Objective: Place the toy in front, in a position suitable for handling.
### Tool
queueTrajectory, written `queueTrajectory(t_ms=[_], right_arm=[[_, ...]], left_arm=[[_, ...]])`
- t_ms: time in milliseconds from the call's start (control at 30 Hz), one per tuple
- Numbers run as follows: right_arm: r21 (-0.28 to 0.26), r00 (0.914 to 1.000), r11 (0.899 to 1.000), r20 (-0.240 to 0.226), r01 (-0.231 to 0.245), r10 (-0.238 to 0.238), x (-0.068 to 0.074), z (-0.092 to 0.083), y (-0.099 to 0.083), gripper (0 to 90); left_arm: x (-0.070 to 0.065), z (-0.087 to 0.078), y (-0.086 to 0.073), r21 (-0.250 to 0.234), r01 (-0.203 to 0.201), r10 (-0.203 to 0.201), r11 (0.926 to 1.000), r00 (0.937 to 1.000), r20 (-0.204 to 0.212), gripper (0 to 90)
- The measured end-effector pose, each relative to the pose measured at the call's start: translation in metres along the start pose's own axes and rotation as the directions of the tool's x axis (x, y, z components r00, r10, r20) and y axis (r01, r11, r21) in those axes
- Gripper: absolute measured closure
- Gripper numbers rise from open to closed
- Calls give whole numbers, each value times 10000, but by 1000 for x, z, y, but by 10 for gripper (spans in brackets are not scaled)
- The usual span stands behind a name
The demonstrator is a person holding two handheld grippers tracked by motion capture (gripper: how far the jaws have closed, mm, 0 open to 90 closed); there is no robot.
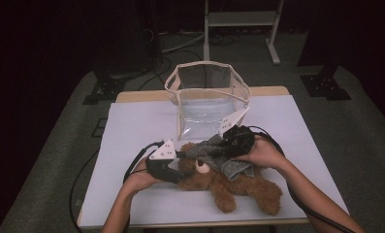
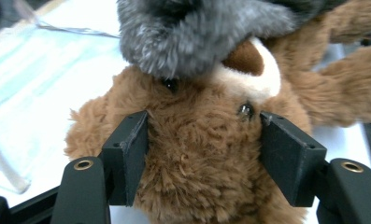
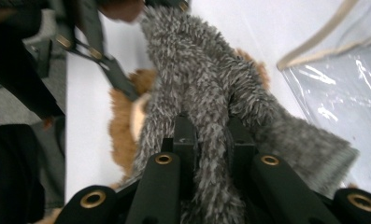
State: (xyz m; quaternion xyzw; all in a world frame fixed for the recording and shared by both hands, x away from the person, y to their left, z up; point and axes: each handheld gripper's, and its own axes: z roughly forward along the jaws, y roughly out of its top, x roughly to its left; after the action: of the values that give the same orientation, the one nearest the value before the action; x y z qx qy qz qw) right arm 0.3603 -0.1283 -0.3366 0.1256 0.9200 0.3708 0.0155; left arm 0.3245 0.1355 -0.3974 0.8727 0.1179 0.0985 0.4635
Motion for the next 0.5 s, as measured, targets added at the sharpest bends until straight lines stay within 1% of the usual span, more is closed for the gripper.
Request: queueTrajectory(t_ms=[33, 67, 100, 133, 167, 200, 233, 267, 300, 333, 400, 433, 500], right_arm=[[91, 10000, 10000, 66, -9, 9, -1, 1, -1, 780], [91, 10000, 10000, 66, -9, 9, -1, 1, -1, 780], [69, 9998, 9998, 15, -186, 186, -4, 3, -3, 780], [63, 9998, 9998, 28, -184, 184, -5, 3, -3, 780], [31, 10000, 10000, 54, -80, 80, -5, 3, -1, 780], [31, 10000, 10000, 54, -80, 80, -5, 3, -1, 780], [-4, 10000, 10000, 39, -87, 87, -3, 3, 1, 780], [-39, 10000, 10000, -8, -9, 9, -1, 3, 4, 780], [-25, 9998, 9998, -10, 192, -192, 2, 3, 11, 781], [-64, 9996, 9996, -63, 284, -284, 4, 5, 15, 780], [-20, 9992, 9992, -48, 395, -395, 9, 9, 23, 780], [60, 9983, 9983, -41, 585, -584, 10, 11, 26, 781], [231, 9974, 9972, -100, 717, -715, 11, 15, 29, 781]], left_arm=[[0, -3, -1, -12, 11, -10, 10000, 9994, 346, 342], [0, -3, -1, -12, 11, -10, 10000, 9994, 346, 325], [0, -6, -3, 58, -32, 28, 10000, 9980, 628, 321], [1, -6, -4, 90, -31, 25, 10000, 9981, 608, 321], [1, -6, -4, 90, -31, 25, 10000, 9981, 608, 323], [1, -4, -4, 95, -20, 15, 10000, 9985, 550, 323], [1, -2, -4, 117, -41, 37, 9999, 9993, 367, 333], [1, 1, -4, 116, -75, 72, 9999, 9997, 246, 351], [0, 4, -2, 62, -66, 66, 10000, 10000, -6, 351], [1, 5, -1, -9, -5, 5, 10000, 9998, -187, 350], [1, 5, -1, -55, 48, -49, 10000, 9996, -262, 346], [2, 3, -1, -104, 84, -87, 9999, 9996, -252, 345], [2, -1, -2, -161, 128, -130, 9998, 9998, -164, 334]])
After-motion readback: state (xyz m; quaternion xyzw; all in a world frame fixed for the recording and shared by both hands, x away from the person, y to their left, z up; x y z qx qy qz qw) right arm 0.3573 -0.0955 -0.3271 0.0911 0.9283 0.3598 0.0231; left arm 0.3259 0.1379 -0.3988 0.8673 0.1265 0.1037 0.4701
